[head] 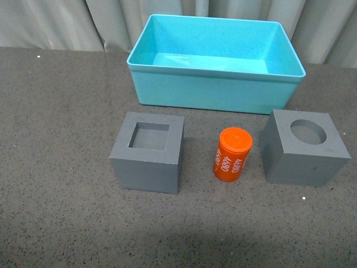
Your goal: Place gray and orange parts in blue box
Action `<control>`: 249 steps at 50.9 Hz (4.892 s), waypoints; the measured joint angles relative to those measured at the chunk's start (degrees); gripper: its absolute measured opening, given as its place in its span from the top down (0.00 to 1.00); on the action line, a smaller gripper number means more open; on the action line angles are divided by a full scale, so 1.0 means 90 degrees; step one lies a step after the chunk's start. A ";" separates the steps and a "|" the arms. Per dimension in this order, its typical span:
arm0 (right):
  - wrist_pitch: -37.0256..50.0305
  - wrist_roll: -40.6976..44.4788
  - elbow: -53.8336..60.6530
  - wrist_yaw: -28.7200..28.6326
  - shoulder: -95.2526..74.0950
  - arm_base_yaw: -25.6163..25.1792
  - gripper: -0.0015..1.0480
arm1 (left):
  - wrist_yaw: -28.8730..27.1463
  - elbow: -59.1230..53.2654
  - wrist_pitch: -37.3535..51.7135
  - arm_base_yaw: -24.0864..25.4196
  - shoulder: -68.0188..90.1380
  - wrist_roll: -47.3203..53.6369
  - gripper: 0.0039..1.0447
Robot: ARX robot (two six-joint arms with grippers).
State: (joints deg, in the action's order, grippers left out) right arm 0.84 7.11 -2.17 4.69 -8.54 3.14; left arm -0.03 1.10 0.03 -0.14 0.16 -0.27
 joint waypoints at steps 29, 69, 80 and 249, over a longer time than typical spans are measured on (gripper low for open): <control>0.1603 -0.0141 -0.3174 -0.0396 -0.8514 0.0189 0.09 | 0.0002 0.0000 0.0000 0.0000 0.0000 0.0002 0.06; 0.0219 -0.1656 -0.4823 -0.0447 -1.0625 0.0384 0.80 | 0.0002 0.0000 0.0000 0.0000 0.0000 0.0000 0.06; -0.0041 -0.1826 -0.4826 -0.0639 -1.0409 0.0325 0.82 | 0.0002 0.0000 0.0000 0.0000 0.0000 0.0002 0.06; 0.2089 -0.0787 -0.2538 -0.1870 -0.7215 0.0389 0.09 | 0.0216 0.2752 0.1180 0.0002 0.7354 -0.1688 0.06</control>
State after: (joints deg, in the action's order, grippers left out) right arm 19.64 0.03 -25.02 -12.14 -73.47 6.63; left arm 1.91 25.87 10.66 -0.12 66.35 -15.46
